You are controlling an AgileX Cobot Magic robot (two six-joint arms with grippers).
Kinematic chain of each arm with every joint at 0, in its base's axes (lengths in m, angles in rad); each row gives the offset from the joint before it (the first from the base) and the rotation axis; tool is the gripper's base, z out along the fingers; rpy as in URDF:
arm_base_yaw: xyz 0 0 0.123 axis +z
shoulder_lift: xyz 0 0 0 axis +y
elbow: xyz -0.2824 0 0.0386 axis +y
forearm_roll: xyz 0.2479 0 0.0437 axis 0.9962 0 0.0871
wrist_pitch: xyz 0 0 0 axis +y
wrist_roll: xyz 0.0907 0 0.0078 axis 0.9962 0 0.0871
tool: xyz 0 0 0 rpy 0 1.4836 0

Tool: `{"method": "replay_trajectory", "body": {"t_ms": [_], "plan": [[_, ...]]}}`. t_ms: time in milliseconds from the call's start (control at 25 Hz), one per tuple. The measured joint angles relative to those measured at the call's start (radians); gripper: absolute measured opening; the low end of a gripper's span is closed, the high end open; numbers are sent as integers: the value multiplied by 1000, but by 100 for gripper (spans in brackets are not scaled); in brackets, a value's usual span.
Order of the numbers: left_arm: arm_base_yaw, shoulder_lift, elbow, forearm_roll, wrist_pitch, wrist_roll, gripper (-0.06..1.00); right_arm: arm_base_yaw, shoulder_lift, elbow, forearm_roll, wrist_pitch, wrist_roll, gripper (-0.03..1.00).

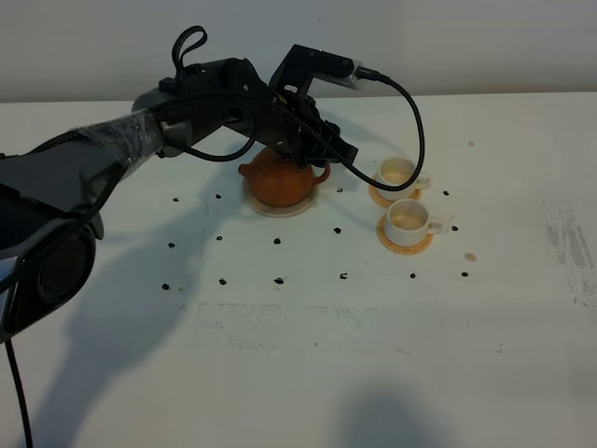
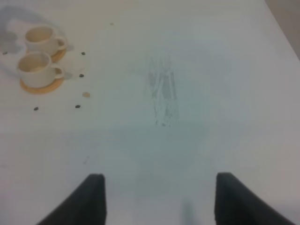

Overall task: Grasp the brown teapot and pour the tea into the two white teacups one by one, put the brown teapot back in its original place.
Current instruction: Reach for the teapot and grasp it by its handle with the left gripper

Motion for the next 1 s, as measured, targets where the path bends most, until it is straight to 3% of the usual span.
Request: {"method": "replay_trajectory", "body": {"t_ms": [1000], "plan": [[-5, 0, -10, -33, 64, 1, 41, 0, 0, 0, 0, 0, 0, 49]]}}
